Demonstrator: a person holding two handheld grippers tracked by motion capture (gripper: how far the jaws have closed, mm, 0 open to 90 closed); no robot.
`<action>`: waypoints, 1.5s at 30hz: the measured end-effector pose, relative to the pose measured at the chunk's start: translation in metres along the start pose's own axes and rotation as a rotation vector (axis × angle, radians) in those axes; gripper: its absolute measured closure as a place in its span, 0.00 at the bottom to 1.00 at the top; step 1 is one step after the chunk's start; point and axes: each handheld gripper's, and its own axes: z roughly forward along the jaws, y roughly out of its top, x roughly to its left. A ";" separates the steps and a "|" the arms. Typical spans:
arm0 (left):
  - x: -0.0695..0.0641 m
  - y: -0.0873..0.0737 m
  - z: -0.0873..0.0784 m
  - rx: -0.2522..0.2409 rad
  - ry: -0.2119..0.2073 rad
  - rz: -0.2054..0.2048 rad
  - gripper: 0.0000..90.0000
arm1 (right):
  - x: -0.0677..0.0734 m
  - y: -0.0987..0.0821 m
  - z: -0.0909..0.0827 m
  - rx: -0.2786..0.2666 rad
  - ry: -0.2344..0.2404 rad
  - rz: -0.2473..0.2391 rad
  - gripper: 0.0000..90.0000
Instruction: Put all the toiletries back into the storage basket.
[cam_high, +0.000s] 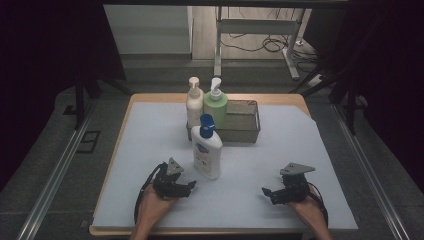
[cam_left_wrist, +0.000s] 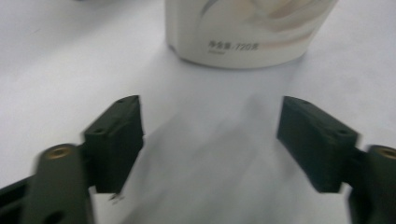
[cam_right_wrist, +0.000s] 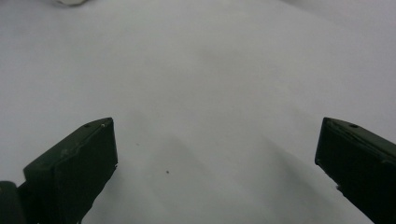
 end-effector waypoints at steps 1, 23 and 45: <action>0.001 -0.001 -0.001 0.002 0.002 -0.003 0.19 | 0.001 0.002 0.000 -0.005 0.005 -0.003 0.00; 0.004 -0.016 0.002 0.027 0.031 -0.020 0.13 | 0.030 0.053 -0.002 -0.087 0.105 -0.048 0.00; 0.004 -0.016 0.003 0.024 0.033 -0.020 0.13 | 0.067 0.111 0.012 -0.119 0.155 -0.095 0.02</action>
